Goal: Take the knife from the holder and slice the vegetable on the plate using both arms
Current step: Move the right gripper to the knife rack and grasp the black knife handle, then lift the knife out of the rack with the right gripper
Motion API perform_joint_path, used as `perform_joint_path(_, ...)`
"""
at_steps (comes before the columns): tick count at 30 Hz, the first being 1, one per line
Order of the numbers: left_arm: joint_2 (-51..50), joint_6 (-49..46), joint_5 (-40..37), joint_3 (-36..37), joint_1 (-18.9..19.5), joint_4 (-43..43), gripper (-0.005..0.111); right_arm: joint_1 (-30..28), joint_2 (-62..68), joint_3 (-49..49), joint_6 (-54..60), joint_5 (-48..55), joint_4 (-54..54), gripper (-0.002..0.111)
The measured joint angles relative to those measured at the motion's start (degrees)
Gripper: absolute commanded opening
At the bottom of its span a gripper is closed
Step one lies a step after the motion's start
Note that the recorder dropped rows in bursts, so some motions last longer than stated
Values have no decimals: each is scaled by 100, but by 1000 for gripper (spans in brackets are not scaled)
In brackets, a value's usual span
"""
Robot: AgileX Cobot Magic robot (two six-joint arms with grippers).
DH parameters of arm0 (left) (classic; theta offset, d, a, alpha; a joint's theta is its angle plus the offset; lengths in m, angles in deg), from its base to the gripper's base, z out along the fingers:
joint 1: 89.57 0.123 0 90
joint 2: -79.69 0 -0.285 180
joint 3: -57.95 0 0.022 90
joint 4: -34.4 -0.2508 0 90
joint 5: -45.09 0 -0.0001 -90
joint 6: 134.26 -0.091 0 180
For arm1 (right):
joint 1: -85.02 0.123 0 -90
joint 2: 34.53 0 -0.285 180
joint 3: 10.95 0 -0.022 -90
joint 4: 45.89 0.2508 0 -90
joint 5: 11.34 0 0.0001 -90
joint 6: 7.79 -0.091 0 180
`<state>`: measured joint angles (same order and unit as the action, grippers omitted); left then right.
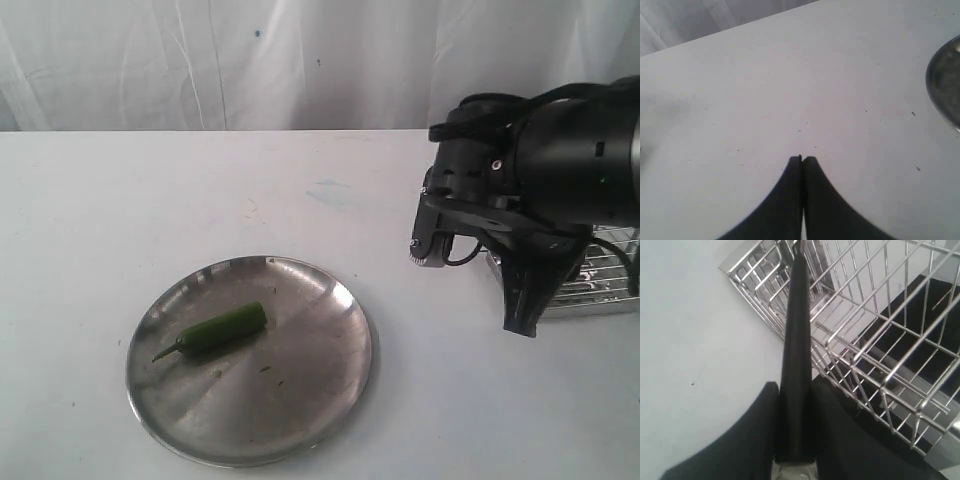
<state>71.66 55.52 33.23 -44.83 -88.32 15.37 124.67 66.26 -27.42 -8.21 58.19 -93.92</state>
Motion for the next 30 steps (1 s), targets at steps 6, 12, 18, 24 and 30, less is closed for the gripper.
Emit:
perform_joint_path(6, 0, 0, 0, 0, 0, 0, 0, 0, -404, 0, 76, -14, 300, 10)
perform_joint_path(12, 0, 0, 0, 0, 0, 0, 0, -32, -504, 0, 391, -3, 472, 9)
perform_joint_path(18, 0, 0, 9, 0, 0, 0, 0, -237, -304, 0, 856, 94, 879, 5)
perform_joint_path(24, 0, 0, 9, 0, 0, 0, 0, -423, -400, 0, 941, 40, 897, 5)
perform_joint_path(30, 0, 0, 9, 0, 0, 0, 0, -467, -767, 0, 905, 13, 926, 3)
